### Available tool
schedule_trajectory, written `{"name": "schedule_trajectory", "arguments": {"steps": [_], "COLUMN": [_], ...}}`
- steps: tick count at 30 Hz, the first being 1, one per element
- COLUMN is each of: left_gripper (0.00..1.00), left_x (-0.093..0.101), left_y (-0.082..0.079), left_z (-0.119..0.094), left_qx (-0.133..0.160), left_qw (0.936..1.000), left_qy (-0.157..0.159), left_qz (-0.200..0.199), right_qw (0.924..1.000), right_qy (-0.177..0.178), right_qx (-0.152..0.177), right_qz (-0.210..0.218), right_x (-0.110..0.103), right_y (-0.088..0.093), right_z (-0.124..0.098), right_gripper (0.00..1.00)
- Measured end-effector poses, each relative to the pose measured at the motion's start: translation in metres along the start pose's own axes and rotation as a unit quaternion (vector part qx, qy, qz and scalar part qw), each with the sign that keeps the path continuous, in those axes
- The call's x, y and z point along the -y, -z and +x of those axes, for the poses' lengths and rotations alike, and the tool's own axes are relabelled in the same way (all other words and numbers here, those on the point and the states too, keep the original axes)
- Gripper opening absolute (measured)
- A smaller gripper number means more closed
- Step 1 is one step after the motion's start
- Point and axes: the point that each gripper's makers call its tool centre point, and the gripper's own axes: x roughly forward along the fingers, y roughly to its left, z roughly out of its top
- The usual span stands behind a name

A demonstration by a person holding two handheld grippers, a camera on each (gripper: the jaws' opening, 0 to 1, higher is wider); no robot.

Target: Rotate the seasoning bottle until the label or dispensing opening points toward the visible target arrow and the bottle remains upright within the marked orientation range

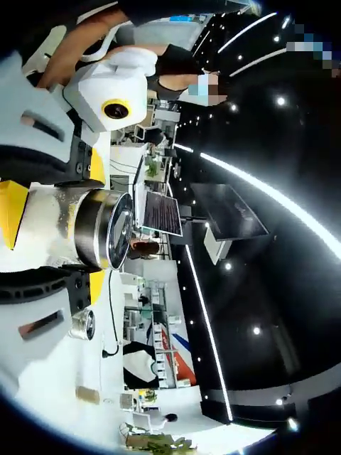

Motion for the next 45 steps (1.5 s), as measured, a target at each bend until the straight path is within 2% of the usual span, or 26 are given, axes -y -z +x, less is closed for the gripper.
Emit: {"name": "schedule_trajectory", "arguments": {"steps": [2,4,6,8,10,12,15,17,20,23,26,27,30,31,32,34,35,38,39,41,45], "left_gripper": [0.44,0.44,0.45,0.45,0.45,0.45,0.46,0.46,0.45,0.45,0.45,0.45,0.45,0.44,0.44,0.44,0.44,0.44,0.44,0.44,0.44], "left_x": [-0.002,-0.001,0.005,0.012,0.018,0.027,0.042,0.046,0.054,0.060,0.063,0.064,0.059,0.057,0.052,0.042,0.037,0.025,0.017,0.008,-0.003], "left_y": [0.000,0.000,-0.005,-0.011,-0.015,-0.018,-0.021,-0.025,-0.024,-0.027,-0.029,-0.029,-0.025,-0.022,-0.019,-0.014,-0.011,-0.009,-0.007,-0.004,-0.002], "left_z": [0.000,0.001,0.002,0.001,-0.001,-0.005,-0.013,-0.016,-0.021,-0.026,-0.026,-0.026,-0.020,-0.017,-0.013,-0.006,-0.004,-0.002,0.000,0.001,0.001], "left_qx": [0.002,0.004,0.021,0.036,0.046,0.049,0.048,0.058,0.052,0.058,0.064,0.064,0.047,0.037,0.028,0.023,0.020,0.019,0.015,0.006,0.008], "left_qw": [1.0000,0.9998,0.9980,0.9934,0.9877,0.9787,0.9622,0.9588,0.9523,0.9413,0.9375,0.9375,0.9471,0.9516,0.9606,0.9740,0.9779,0.9845,0.9884,0.9928,0.9949], "left_qy": [0.001,0.015,0.051,0.092,0.129,0.176,0.242,0.257,0.286,0.314,0.319,0.318,0.292,0.280,0.255,0.209,0.188,0.147,0.122,0.089,0.055], "left_qz": [-0.004,-0.015,-0.031,-0.060,-0.077,-0.094,-0.115,-0.106,-0.093,-0.110,-0.124,-0.126,-0.124,-0.122,-0.108,-0.085,-0.089,-0.093,-0.089,-0.079,-0.084], "right_qw": [1.0000,1.0000,1.0000,0.9994,0.9975,0.9949,0.9856,0.9830,0.9780,0.9693,0.9655,0.9648,0.9663,0.9689,0.9729,0.9791,0.9830,0.9867,0.9894,0.9914,0.9952], "right_qy": [0.005,0.010,0.004,-0.030,-0.062,-0.095,-0.165,-0.179,-0.204,-0.239,-0.251,-0.253,-0.245,-0.236,-0.222,-0.200,-0.182,-0.158,-0.136,-0.120,-0.087], "right_qx": [-0.002,0.000,0.002,-0.004,-0.010,-0.011,-0.005,0.000,-0.006,0.006,0.016,0.016,0.015,0.015,0.015,0.009,0.011,0.018,0.021,0.021,0.024], "right_qz": [-0.001,-0.002,0.006,0.018,0.031,0.030,0.036,0.039,0.045,0.059,0.068,0.069,0.076,0.073,0.061,0.036,0.020,0.031,0.048,0.048,0.039], "right_x": [0.000,0.001,0.003,-0.001,-0.005,-0.011,-0.025,-0.027,-0.030,-0.037,-0.038,-0.038,-0.035,-0.034,-0.033,-0.029,-0.027,-0.023,-0.018,-0.015,-0.012], "right_y": [-0.001,-0.002,-0.004,-0.006,-0.007,-0.010,-0.016,-0.019,-0.020,-0.024,-0.026,-0.026,-0.022,-0.021,-0.018,-0.014,-0.013,-0.012,-0.010,-0.008,-0.006], "right_z": [0.001,0.001,-0.002,-0.005,-0.010,-0.015,-0.027,-0.031,-0.037,-0.044,-0.045,-0.044,-0.040,-0.038,-0.034,-0.029,-0.025,-0.019,-0.014,-0.011,0.000], "right_gripper": [0.41,0.40,0.40,0.39,0.39,0.39,0.39,0.39,0.39,0.39,0.39,0.39,0.39,0.39,0.39,0.39,0.39,0.38,0.38,0.38,0.38]}}
